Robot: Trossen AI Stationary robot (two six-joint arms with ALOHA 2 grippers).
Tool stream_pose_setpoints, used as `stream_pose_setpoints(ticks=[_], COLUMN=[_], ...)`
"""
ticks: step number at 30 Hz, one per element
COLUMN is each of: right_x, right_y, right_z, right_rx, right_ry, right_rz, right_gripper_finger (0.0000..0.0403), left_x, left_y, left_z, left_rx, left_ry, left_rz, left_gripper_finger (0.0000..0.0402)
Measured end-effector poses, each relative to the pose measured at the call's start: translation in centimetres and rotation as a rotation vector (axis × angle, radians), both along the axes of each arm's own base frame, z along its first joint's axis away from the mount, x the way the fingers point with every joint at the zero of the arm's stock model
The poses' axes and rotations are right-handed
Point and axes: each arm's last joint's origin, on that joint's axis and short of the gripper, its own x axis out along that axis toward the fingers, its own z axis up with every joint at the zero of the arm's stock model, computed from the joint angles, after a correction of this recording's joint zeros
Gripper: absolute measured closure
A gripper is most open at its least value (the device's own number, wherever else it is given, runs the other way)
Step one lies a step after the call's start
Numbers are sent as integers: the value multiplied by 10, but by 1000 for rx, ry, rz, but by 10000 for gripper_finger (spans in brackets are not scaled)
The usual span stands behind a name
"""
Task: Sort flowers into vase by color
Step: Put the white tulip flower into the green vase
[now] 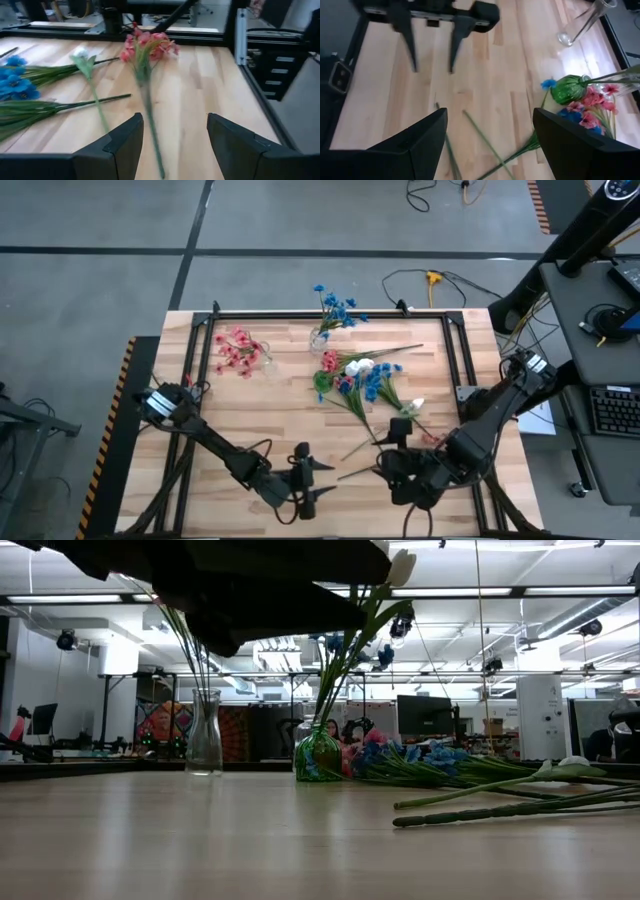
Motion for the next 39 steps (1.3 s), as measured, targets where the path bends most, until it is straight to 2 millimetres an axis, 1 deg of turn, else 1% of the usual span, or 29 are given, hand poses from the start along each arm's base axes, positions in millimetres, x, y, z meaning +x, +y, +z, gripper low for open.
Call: stream_pose_setpoints(ticks=[6,11,15,19,21,23,28,33,37,39], right_x=[-8,-12,-18,-29,-35,-41,-54,-65,-67,-66], right_y=[10,9,2,-10,-17,-23,-36,-48,-54,-55], right_z=[-2,-14,-25,-27,-26,-24,-25,-32,-32,-30], right_rx=[-5,-105,-149,-196,-199,-163,-66,-20,-1,9], right_ry=[-8,-6,5,-22,-40,-79,-180,-227,-248,-259], right_rz=[37,58,54,32,20,13,6,-1,-16,-25], right_gripper_finger=[117,117,117,117,117,117,117,117,117,117], left_x=[0,4,15,36,46,57,80,92,94,95], left_y=[2,5,9,15,20,29,56,75,90,97], left_z=[0,-4,-13,-21,-28,-35,-52,-64,-73,-74], left_rx=[-4,13,31,85,114,124,75,54,43,23], left_ry=[-8,-18,-35,-30,-17,-6,13,32,59,65], left_rz=[26,31,46,70,87,113,97,103,127,110], left_gripper_finger=[198,198,198,198,198,198,198,198,198,198])
